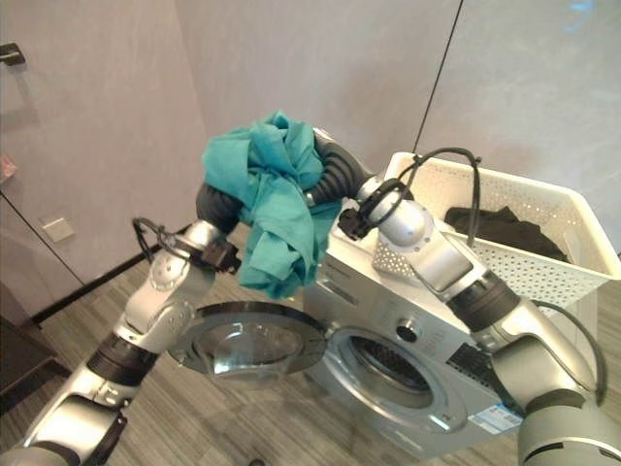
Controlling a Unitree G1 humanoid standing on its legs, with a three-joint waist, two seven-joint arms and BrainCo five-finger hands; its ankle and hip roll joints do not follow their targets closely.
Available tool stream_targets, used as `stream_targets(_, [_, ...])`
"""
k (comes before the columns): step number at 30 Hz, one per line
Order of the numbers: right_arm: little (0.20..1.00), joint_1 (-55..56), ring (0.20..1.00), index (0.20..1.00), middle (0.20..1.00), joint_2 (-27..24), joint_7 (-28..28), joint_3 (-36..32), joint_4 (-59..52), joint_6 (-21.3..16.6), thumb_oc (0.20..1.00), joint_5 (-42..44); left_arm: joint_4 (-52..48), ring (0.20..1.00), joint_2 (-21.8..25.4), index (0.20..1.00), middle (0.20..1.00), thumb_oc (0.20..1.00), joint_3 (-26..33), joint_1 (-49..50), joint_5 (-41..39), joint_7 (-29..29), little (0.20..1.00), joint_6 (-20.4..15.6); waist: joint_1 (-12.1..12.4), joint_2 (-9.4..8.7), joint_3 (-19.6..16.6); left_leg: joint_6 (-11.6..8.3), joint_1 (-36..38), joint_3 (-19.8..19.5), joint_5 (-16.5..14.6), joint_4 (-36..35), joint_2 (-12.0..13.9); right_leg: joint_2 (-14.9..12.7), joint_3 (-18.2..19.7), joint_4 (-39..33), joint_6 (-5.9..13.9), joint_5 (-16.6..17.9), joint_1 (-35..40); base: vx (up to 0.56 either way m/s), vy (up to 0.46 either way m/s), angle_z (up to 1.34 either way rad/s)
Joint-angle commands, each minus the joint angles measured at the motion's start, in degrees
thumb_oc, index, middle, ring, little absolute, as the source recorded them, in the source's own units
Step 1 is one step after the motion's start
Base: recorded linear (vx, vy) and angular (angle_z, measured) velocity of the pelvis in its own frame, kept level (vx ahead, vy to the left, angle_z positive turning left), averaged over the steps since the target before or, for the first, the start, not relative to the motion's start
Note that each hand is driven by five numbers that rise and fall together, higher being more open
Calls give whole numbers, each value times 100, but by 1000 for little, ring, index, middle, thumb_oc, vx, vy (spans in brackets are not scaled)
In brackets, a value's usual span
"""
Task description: Grab the laundry basket,head to the washer,open it,put in the laundry and shut it.
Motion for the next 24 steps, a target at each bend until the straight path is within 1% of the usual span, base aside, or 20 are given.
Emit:
stream_targets(1, [1000,-1246,1000,1000,1000,-41,-812,-984,-167,-628,1000,-52,23,200,26,200,200,200,-702,141,-447,-469,200,279,-9,-182,-59,-70,-255,-335,-87,-57,268,-408,-117,3,598,-312,319,0,0,0])
stream_targets(3, [1000,-1060,1000,1000,1000,-389,-1134,-1491,-234,-720,1000,-133,5,200,30,200,200,200,-561,684,-802,-638,200,428,-56,-211,-60,-46,-249,-329,-114,-57,259,-416,-99,5,604,-310,320,0,0,0])
stream_targets(5, [1000,-936,1000,1000,1000,-423,-1189,-1662,-297,-772,1000,-102,20,200,50,200,200,200,-541,828,-872,-681,200,475,-63,-232,-72,-34,-232,-323,-130,-57,255,-416,-83,4,608,-311,325,0,0,0])
stream_targets(6, [1000,-762,1000,1000,1000,-595,-1387,-1985,-365,-831,1000,-171,80,200,37,200,200,200,-468,1122,-973,-750,200,525,-106,-239,-74,-12,-204,-297,-160,-57,243,-421,-56,11,614,-306,325,0,0,0])
stream_targets(8, [1000,-548,1000,1000,1000,-886,-1578,-2367,-565,-840,1000,-434,108,200,57,200,200,200,-351,1356,-989,-826,200,558,-157,-263,-92,18,-169,-276,-197,-57,232,-438,-14,12,633,-300,315,-6,46,0])
stream_targets(10, [1000,-354,1000,1000,1000,-976,-1676,-2606,-697,-849,1000,-494,145,200,56,200,200,200,-362,1463,-1003,-845,200,608,-174,-284,-101,39,-130,-250,-222,-57,223,-448,25,16,642,-293,317,4,47,-4])
stream_targets(11, [1000,-94,1000,1000,1000,-1162,-1866,-2955,-810,-866,1000,-589,189,200,37,200,200,200,-274,1681,-972,-852,200,653,-238,-286,-116,80,-75,-207,-275,-57,202,-464,89,13,656,-290,321,11,33,-9])
stream_targets(12, [1000,-74,1000,1000,1000,-1161,-1865,-2971,-821,-863,1000,-591,188,200,43,200,200,200,-281,1683,-972,-852,200,653,-229,-293,-117,80,-71,-203,-277,-57,201,-464,93,13,656,-290,322,15,67,-9])
stream_targets(13, [1000,228,1000,1000,1000,-1402,-2155,-3464,-965,-893,1000,-760,241,200,7,200,200,200,-216,1893,-939,-880,200,717,-347,-263,-109,119,0,-141,-343,-34,180,-477,176,18,669,-287,334,4,38,-10])
stream_targets(14, [1000,290,1000,1000,1000,-1398,-2160,-3510,-991,-895,1000,-768,237,200,19,200,200,200,-233,1899,-934,-884,200,721,-326,-281,-115,123,4,-134,-343,-35,176,-481,183,17,671,-283,333,-1,83,-11])
stream_targets(15, [1000,738,1000,1000,1000,-1739,-2447,-4020,-1046,-770,1000,-1054,327,200,2,200,200,200,-142,2060,-887,-896,200,752,-447,-266,-97,154,75,-60,-389,8,145,-499,292,23,688,-268,321,-5,49,-18])
stream_targets(16, [1000,794,1000,1000,1000,-1739,-2453,-4064,-1065,-773,1000,-1057,328,200,11,200,200,200,-161,2060,-884,-902,200,755,-423,-279,-101,157,79,-53,-392,9,143,-501,299,22,691,-267,321,9,73,-19])
stream_targets(17, [1000,1064,1000,1000,1000,-1995,-2629,-4428,-1039,-661,1000,-1220,358,200,-30,200,200,200,-77,2151,-840,-927,200,771,-530,-249,-86,158,127,-1,-467,60,144,-497,371,28,713,-285,328,-36,75,-31])
stream_targets(18, [1000,1964,1000,1000,1000,-2204,-2897,-5304,-1006,-507,1000,-1373,468,200,-80,200,200,200,-9,2341,-793,-963,200,819,-649,-258,-41,196,113,129,-521,181,110,-518,545,19,733,-216,249,-53,99,-30])
stream_targets(19, [1000,2505,1000,1000,1000,-2255,-2949,-5806,-979,-451,1000,-1404,513,200,-88,200,200,200,77,2437,-788,-984,200,841,-723,-248,-29,211,117,182,-535,184,101,-523,628,14,753,-185,194,-110,113,-58])
stream_targets(20, [1000,3734,1000,1000,1000,-2268,-3122,-6907,-767,-311,1000,-1466,576,200,-75,200,200,200,223,2657,-776,-1042,200,899,-897,-266,-2,243,145,333,-539,114,90,-524,812,3,794,-122,61,-67,91,-57])
stream_targets(21, [1000,4398,1000,1000,1000,-2256,-3250,-7506,-375,-99,1000,-1498,673,200,-69,200,200,200,386,2785,-728,-1064,200,947,-1130,-247,28,253,184,433,-568,72,93,-514,913,13,826,-109,0,-85,66,-64])
stream_targets(22, [1000,4882,1000,1000,1000,-2198,-3305,-7843,-178,-76,1000,-1469,712,200,1,200,200,200,346,2816,-694,-1097,200,986,-1117,-293,37,259,156,480,-515,52,77,-523,957,2,824,-59,-57,-39,26,-48])
stream_targets(23, [1000,4988,1000,1000,1000,-2194,-3313,-7929,-159,-110,1000,-1442,712,200,20,200,200,200,301,2813,-690,-1106,200,991,-1063,-311,20,259,155,489,-510,44,74,-524,967,1,825,-56,-67,-52,9,-65])
stream_targets(24, [1000,5544,1000,1000,1000,-1967,-3432,-8315,278,-19,1000,-1341,802,200,33,200,200,200,347,2900,-645,-1111,200,1016,-1108,-319,52,259,163,541,-511,20,82,-515,1015,5,832,-49,-102,-16,24,-72])
